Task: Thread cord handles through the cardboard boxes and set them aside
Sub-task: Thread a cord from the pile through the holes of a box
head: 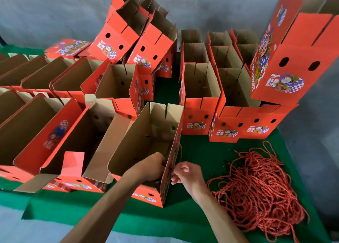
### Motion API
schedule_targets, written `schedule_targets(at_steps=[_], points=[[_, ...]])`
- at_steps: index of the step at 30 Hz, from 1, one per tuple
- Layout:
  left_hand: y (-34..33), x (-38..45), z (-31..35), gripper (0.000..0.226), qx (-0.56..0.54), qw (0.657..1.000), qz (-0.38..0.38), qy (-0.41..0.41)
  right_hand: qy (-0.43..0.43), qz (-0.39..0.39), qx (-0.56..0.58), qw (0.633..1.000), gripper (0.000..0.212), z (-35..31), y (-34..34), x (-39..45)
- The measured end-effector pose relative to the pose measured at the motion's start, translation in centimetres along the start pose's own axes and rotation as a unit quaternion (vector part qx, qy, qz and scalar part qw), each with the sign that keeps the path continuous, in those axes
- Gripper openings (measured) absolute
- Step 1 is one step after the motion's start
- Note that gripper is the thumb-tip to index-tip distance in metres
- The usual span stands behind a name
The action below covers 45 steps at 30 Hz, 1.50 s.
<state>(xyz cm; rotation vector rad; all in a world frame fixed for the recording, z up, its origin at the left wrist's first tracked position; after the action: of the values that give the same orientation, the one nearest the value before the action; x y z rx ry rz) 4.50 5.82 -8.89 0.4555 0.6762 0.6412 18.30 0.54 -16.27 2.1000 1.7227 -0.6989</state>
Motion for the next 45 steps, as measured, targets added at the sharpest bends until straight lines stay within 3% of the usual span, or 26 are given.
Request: schedule_targets(at_steps=[2,5,7,10,14,19,22,26,30,37,40,43,45], points=[[0.2,0.0,0.0,0.016,0.012,1.000,0.009,-0.009,-0.059,-0.026,0.059,0.996,0.014,0.4,-0.4,0.1],[0.3,-0.1,0.1,0.016,0.029,0.999,0.024,-0.016,-0.174,-0.086,0.217,0.957,0.017,1.4,-1.1,0.1],[0.3,-0.1,0.0,0.018,0.034,0.999,0.021,-0.023,-0.160,-0.090,0.198,0.963,0.015,1.2,-1.0,0.4],[0.7,-0.3,-0.4,0.019,0.020,0.999,0.034,-0.020,-0.070,-0.052,0.071,0.994,0.010,-0.2,-0.7,0.4],[1.1,-0.1,-0.6,0.021,-0.006,0.998,0.049,-0.027,-0.023,-0.051,0.009,0.998,0.010,-0.6,-1.1,0.3],[1.3,0.8,-1.3,0.019,0.049,0.998,0.043,0.003,-0.064,-0.083,0.111,0.988,0.011,0.7,-1.6,0.4],[1.8,1.0,-1.7,0.024,0.113,0.992,0.039,0.048,-0.083,-0.102,0.170,0.977,0.022,1.7,-2.0,0.4],[1.4,0.9,-1.3,0.029,0.137,0.988,0.016,0.066,-0.015,-0.071,0.144,0.987,0.032,1.8,-2.2,0.1],[1.6,1.0,-0.9,0.030,0.122,0.990,-0.002,0.065,0.064,-0.050,0.042,0.996,0.023,1.7,-3.0,-0.5],[3.7,2.1,0.1,0.035,0.161,0.983,0.063,0.066,0.223,-0.102,-0.138,0.960,0.077,2.0,-4.5,-2.6],[4.4,2.2,0.3,0.044,0.120,0.988,0.088,0.037,0.262,-0.058,-0.149,0.952,0.080,1.2,-4.9,-2.2],[5.4,1.8,1.1,0.023,0.122,0.984,0.128,-0.022,0.279,0.056,-0.155,0.946,0.045,0.9,-4.2,-0.8],[6.3,1.1,1.5,0.029,0.124,0.978,0.162,-0.050,0.256,0.147,-0.147,0.944,0.025,0.6,-3.1,0.3]])
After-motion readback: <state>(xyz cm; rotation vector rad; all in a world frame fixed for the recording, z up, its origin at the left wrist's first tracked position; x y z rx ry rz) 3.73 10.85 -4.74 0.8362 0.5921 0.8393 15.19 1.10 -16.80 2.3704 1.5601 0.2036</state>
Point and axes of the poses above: each hand's wrist, its own x-axis towards the middle knuckle, its own y-axis out of the back of the hand, z = x × y, the point moved 6 cm from there along x, towards the middle knuckle, and after that the axes turned 9 degrees about -y, right-handed, at the moved point
